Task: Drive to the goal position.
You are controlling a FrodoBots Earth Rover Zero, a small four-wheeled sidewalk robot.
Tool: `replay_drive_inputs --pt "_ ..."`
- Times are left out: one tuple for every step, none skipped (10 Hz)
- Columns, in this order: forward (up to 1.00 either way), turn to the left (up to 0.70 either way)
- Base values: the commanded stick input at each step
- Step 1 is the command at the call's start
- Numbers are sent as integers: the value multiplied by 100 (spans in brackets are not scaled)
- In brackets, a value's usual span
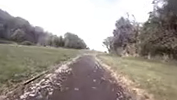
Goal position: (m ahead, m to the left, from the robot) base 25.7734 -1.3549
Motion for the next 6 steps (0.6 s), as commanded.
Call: replay_drive_inputs --pt "85 0" --pt "85 0" --pt "85 0" --pt "85 0" --pt "85 -15" --pt "85 -32"
